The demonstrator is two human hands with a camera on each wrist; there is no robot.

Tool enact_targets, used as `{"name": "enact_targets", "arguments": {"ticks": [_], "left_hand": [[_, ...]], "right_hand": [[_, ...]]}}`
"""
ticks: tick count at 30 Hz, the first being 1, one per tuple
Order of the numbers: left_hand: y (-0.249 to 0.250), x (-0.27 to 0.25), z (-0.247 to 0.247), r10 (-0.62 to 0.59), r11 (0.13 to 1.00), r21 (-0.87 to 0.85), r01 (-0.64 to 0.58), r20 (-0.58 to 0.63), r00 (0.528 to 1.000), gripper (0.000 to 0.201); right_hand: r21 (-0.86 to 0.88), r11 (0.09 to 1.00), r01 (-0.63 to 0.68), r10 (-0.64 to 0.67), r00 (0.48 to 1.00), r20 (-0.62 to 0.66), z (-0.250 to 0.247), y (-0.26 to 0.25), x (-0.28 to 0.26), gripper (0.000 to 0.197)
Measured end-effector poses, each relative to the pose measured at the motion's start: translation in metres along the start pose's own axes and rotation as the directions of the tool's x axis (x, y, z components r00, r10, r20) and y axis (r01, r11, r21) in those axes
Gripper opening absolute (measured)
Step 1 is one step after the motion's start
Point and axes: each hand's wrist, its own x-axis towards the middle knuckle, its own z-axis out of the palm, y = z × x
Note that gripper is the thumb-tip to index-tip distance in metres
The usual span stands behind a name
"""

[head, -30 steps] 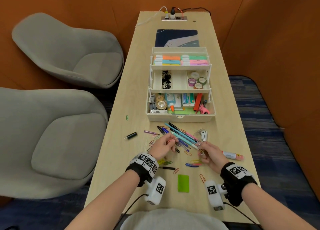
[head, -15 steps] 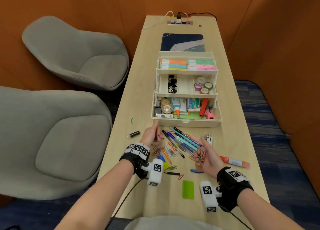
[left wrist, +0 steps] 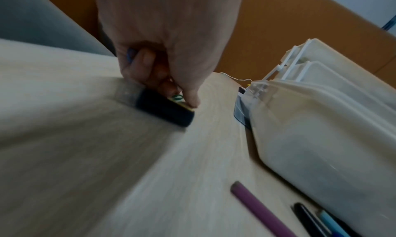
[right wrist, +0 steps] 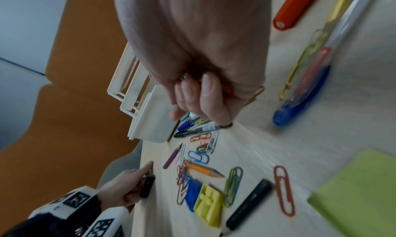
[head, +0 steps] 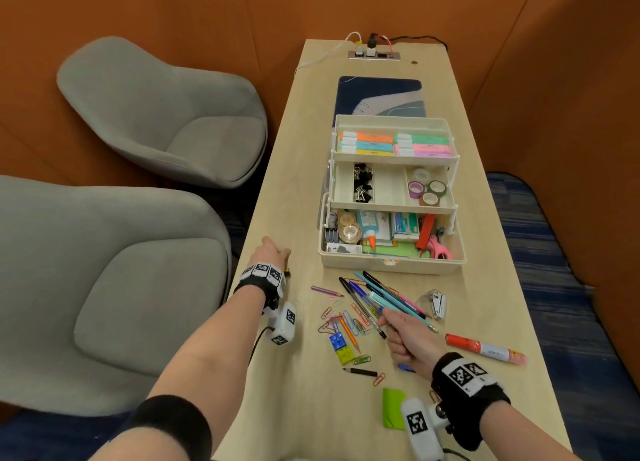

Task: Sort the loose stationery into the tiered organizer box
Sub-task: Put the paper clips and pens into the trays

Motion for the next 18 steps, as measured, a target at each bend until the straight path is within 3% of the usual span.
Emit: {"name": "enact_targets", "arguments": {"ticks": [8,10,14,18], "left_hand": [[-0.008,-0.018,0.018,0.036,0.999,-0.03,-0.039,-0.079,0.996,0.026],[-0.007,-0.025,0.02,0.022,0.998,-0.056,-0.027,-0.084,0.996,0.026],[-0.01,-0.044,0.026,0.064,0.992,-0.101,-0.074,-0.091,0.994,0.022],[-0.02,-0.06,0.034,0.19,0.981,-0.02,-0.192,-0.07,0.979,0.021]], "right_hand": [[-0.238,0.968,0.077,-0.059,0.995,0.083,0.032,-0.017,0.014,0.027],[-0.387,0.915,0.116,-0.089,0.992,0.086,0.041,-0.023,0.016,0.023],[-0.76,0.582,0.29,-0.305,0.944,0.127,0.059,-0.026,0.028,0.007],[-0.935,0.196,0.296,-0.395,0.897,0.201,0.068,-0.027,0.043,0.025]]}}
